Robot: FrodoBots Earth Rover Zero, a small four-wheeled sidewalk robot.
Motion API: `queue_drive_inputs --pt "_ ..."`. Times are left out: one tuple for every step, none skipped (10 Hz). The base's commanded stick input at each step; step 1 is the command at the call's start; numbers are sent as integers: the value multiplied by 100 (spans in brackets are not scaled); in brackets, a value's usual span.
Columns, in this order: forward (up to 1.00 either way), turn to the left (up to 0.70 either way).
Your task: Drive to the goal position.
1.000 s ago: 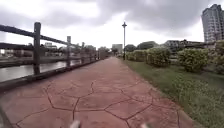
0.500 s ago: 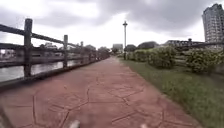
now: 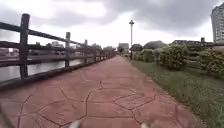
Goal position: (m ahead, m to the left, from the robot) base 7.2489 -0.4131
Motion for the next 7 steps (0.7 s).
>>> queue_drive_inputs --pt "70 2" --pt "70 2" --pt "70 3" --pt "70 4" --pt "70 4" --pt "70 4" --pt "70 4"
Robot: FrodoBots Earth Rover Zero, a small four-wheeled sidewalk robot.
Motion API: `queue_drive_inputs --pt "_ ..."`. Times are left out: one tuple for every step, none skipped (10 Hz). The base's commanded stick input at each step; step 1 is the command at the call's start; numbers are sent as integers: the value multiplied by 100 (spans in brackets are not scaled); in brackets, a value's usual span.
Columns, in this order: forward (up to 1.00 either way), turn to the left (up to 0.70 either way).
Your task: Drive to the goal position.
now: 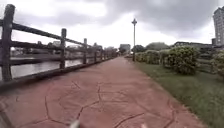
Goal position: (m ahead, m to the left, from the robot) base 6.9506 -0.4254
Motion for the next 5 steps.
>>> queue_drive_inputs --pt "70 4" --pt "70 3" --pt "70 3" --pt "70 3" --pt "70 3"
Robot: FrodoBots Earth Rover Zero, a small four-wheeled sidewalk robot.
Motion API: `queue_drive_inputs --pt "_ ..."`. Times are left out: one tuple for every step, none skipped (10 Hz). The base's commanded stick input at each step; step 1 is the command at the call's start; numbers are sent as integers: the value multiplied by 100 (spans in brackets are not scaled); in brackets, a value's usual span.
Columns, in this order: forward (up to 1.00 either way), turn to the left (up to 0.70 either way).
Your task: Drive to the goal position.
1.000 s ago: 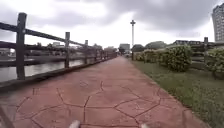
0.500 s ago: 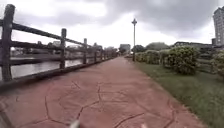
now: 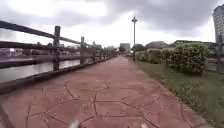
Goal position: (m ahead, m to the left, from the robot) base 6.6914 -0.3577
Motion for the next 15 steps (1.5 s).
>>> queue_drive_inputs --pt "70 3" --pt "70 3" --pt "70 3" --pt "70 2" --pt "70 2" --pt "70 0" --pt "70 0" --pt "70 0" --pt "70 0" --pt "70 0" --pt "70 0" --pt "70 0" --pt "70 0" --pt "70 0" --pt "70 0"
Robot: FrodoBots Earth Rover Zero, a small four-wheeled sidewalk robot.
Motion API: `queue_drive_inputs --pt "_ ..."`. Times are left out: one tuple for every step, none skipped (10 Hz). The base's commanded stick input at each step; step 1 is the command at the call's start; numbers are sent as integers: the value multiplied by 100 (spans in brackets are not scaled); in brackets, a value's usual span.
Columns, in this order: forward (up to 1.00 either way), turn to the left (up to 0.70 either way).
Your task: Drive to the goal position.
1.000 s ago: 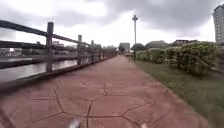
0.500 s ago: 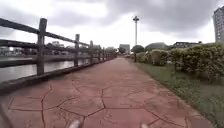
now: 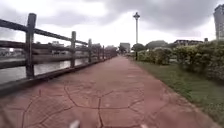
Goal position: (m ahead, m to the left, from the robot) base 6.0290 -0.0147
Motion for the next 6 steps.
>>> queue_drive_inputs --pt "70 0" --pt "70 0" --pt "70 0" --pt "70 0" --pt "70 0" --pt "62 0"
